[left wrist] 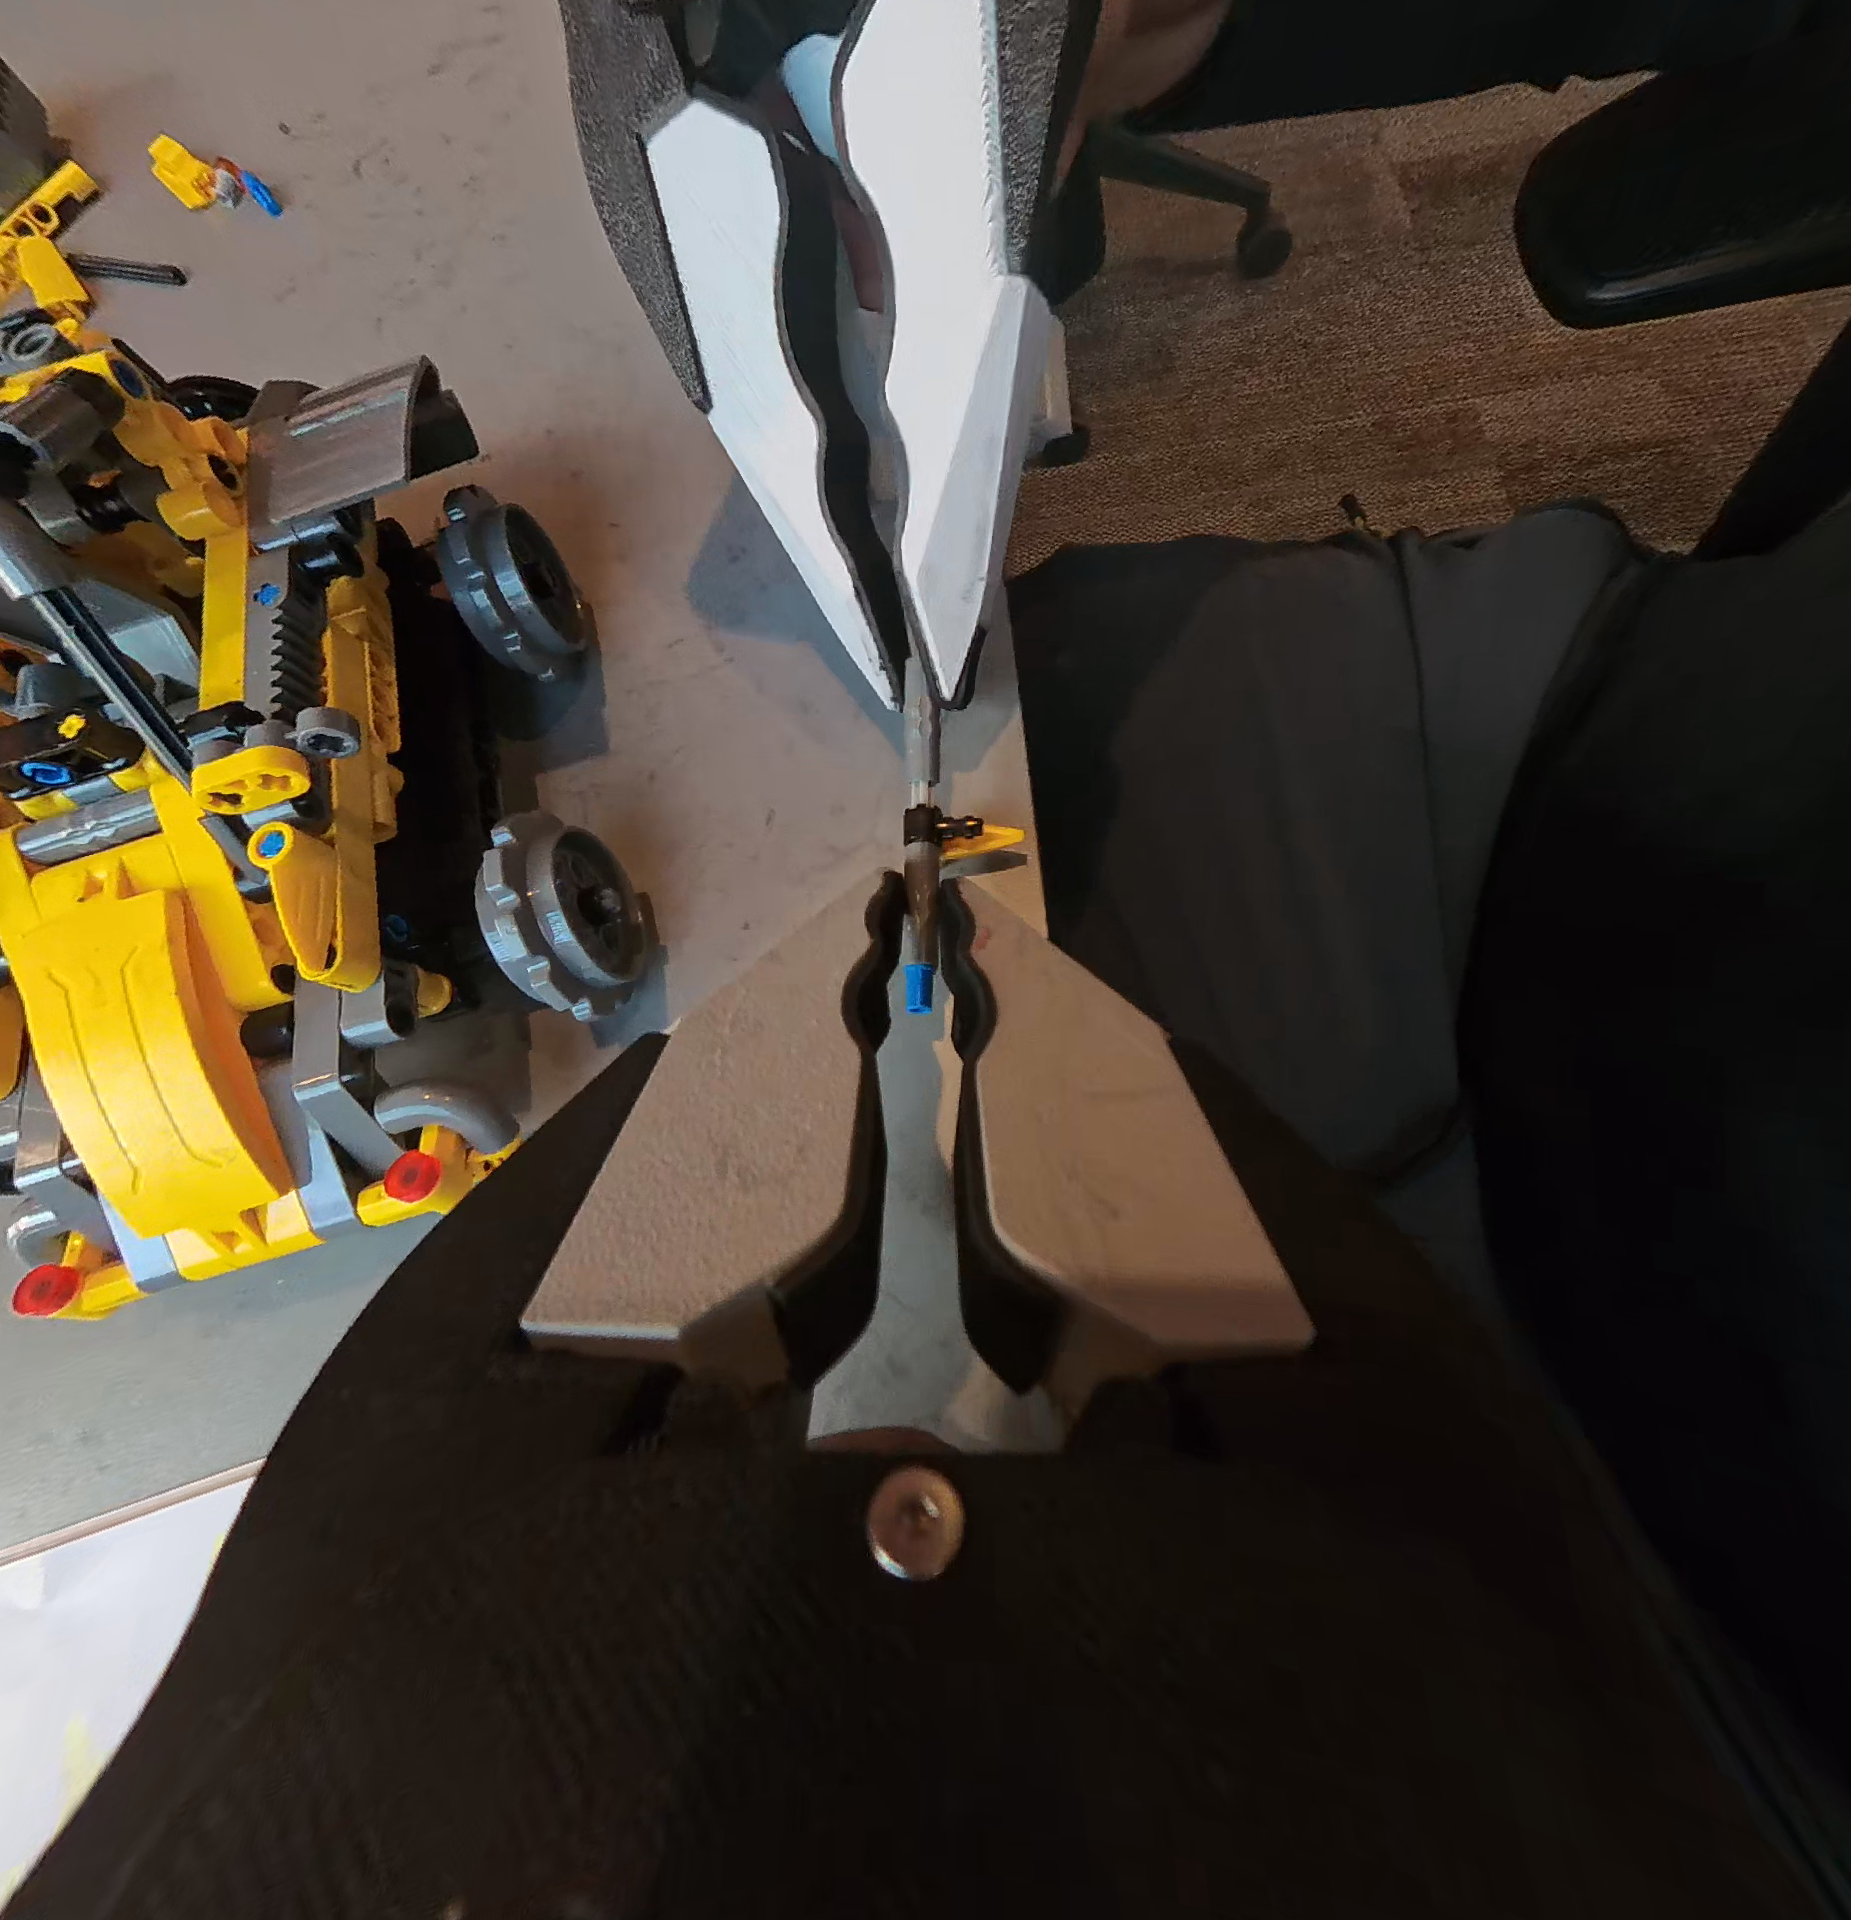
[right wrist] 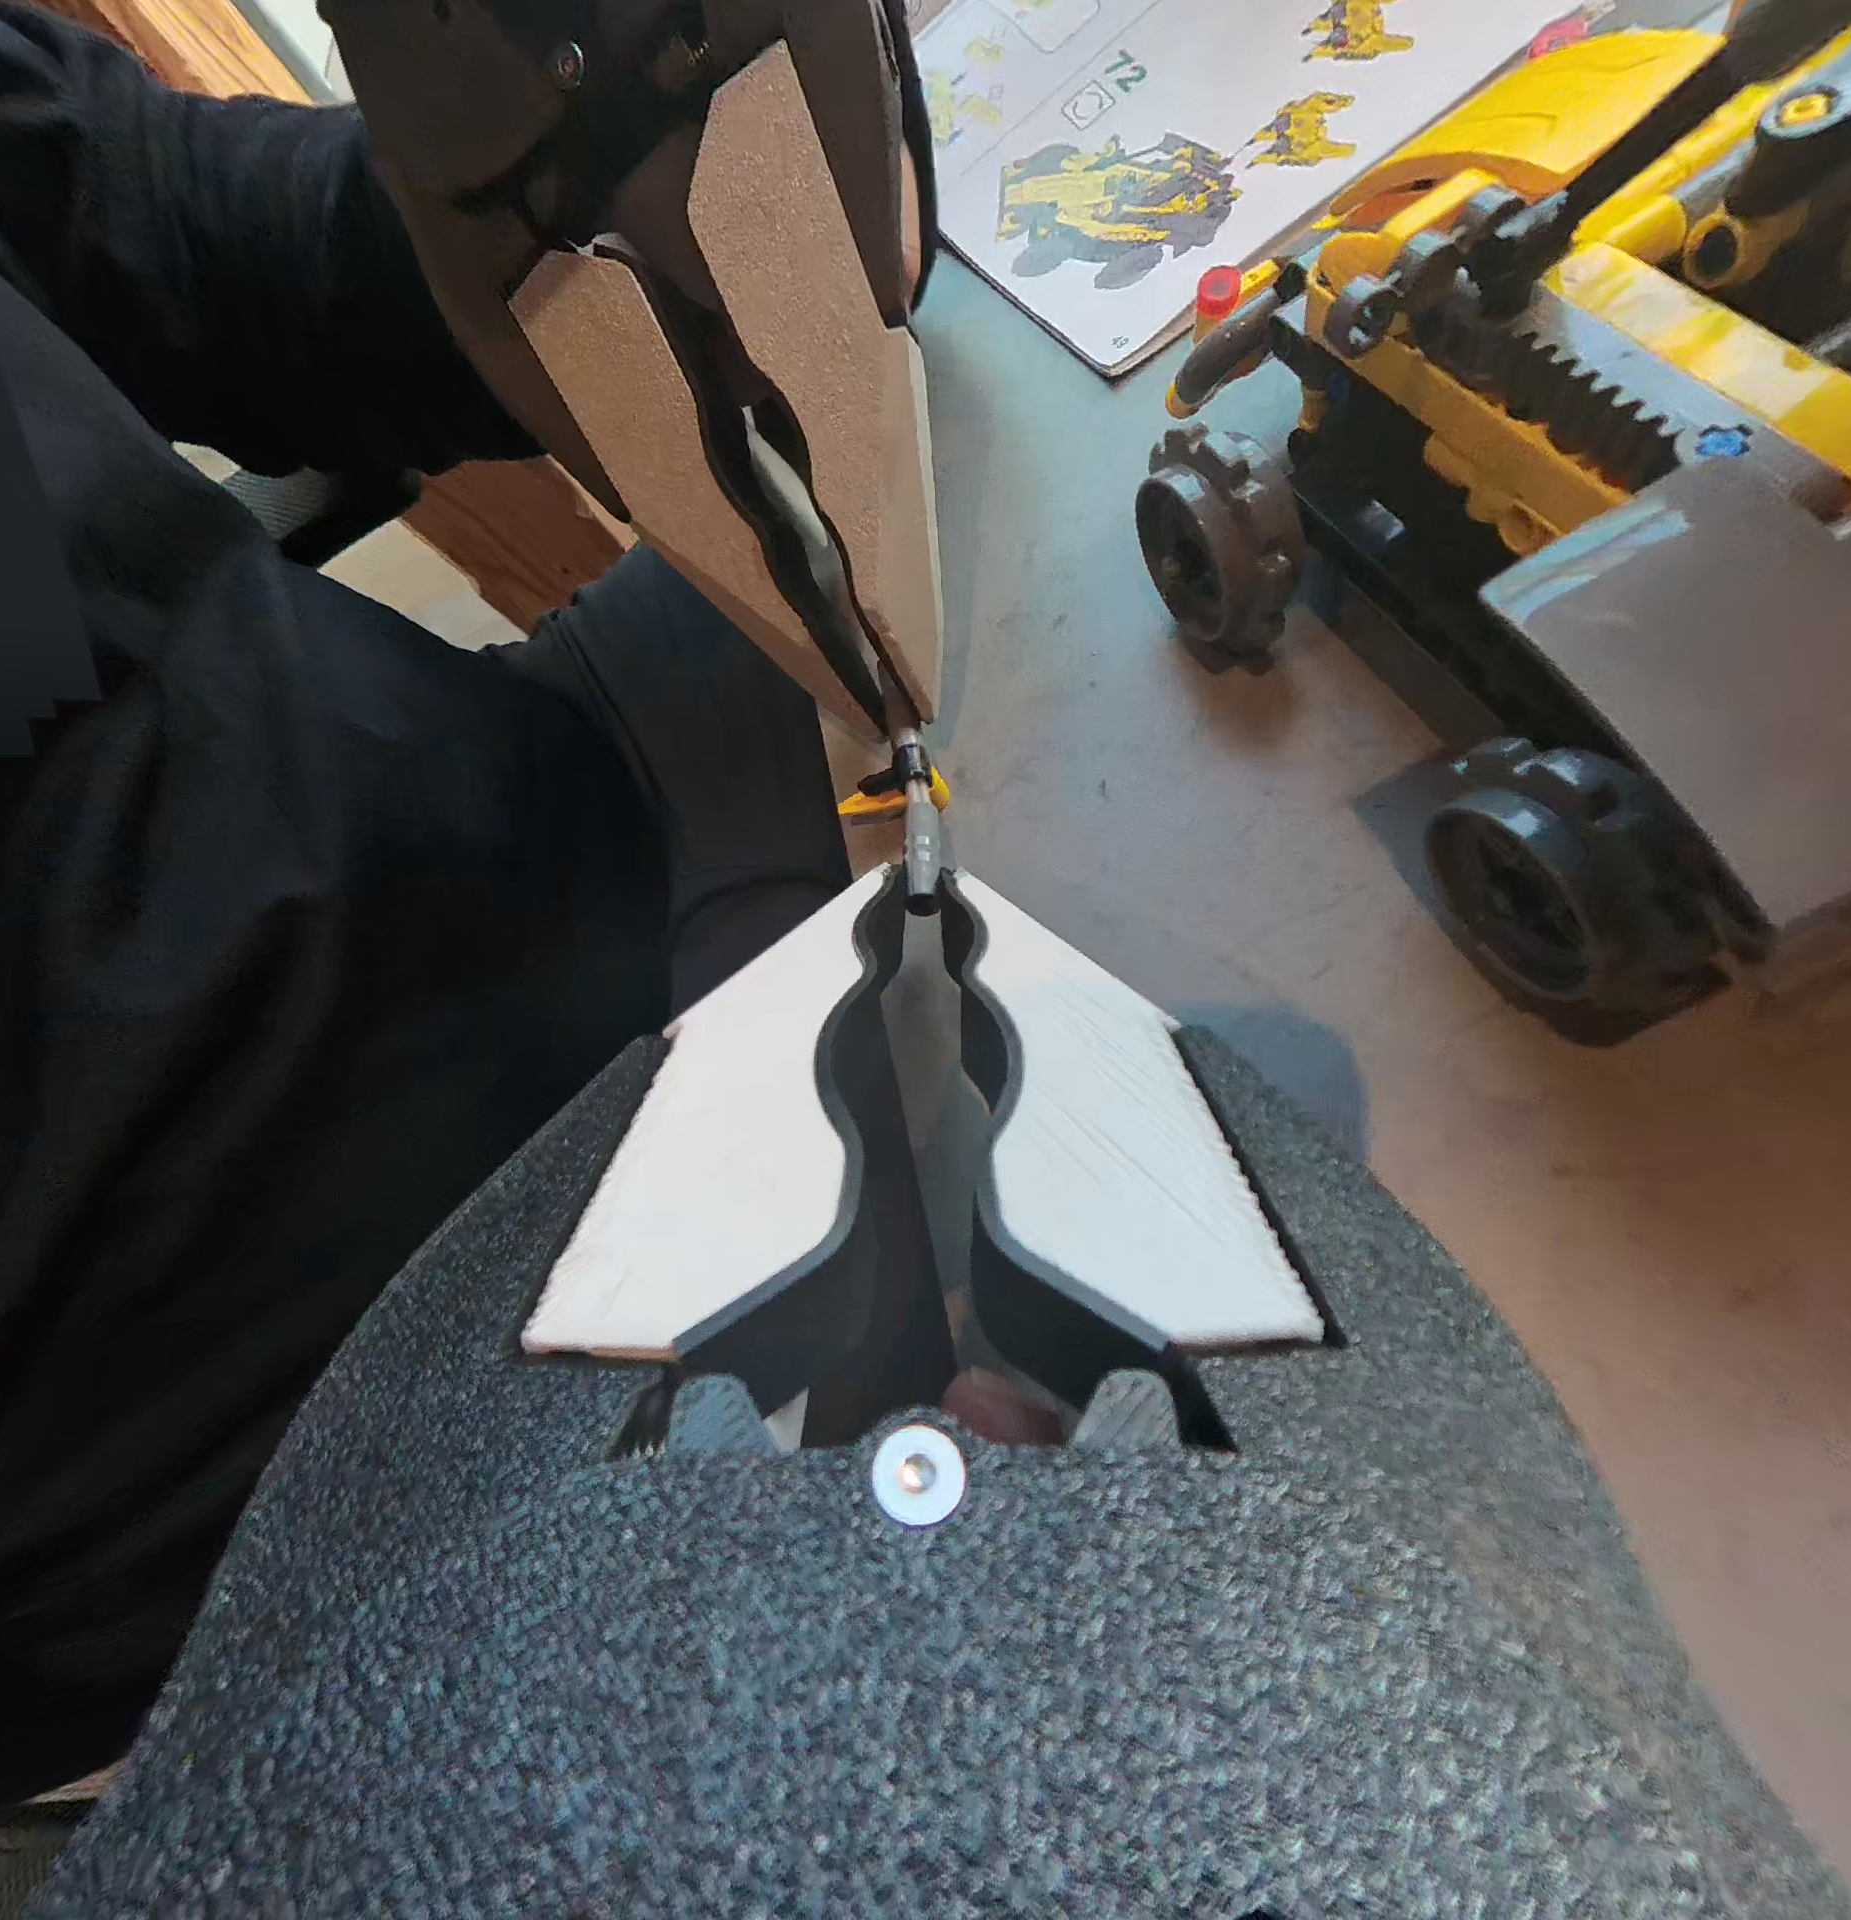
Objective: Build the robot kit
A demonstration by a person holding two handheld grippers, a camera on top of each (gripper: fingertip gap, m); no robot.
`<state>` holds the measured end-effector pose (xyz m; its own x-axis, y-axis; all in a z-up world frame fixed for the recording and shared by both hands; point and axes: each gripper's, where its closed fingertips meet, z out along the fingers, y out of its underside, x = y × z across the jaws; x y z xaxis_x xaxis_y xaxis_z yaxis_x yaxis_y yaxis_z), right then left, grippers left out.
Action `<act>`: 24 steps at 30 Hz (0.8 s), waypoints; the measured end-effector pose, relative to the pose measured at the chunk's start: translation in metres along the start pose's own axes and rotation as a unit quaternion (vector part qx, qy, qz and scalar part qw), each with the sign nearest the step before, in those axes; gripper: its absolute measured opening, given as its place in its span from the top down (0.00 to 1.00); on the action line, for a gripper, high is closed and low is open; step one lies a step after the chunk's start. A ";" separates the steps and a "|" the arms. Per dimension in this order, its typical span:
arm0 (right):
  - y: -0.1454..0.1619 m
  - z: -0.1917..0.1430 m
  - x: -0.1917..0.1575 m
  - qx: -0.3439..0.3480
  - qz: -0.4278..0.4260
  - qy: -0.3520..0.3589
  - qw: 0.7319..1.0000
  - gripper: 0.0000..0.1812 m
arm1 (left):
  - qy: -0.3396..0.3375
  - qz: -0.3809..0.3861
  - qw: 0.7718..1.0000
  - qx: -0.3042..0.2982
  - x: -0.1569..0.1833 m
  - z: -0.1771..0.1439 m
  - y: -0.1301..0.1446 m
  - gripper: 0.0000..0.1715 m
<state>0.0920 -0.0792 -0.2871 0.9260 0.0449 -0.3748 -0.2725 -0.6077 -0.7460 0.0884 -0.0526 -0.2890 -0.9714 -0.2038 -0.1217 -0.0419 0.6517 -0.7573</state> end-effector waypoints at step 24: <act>0.001 0.003 -0.002 -0.080 -0.069 0.009 0.994 0.98 | -0.012 0.030 0.999 -0.017 0.002 0.003 0.004 0.99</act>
<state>0.0889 -0.0776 -0.2883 0.9566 0.1242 -0.2637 -0.0981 -0.7146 -0.6926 0.0873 -0.0527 -0.2940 -0.9665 -0.1803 -0.1826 0.0087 0.6882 -0.7255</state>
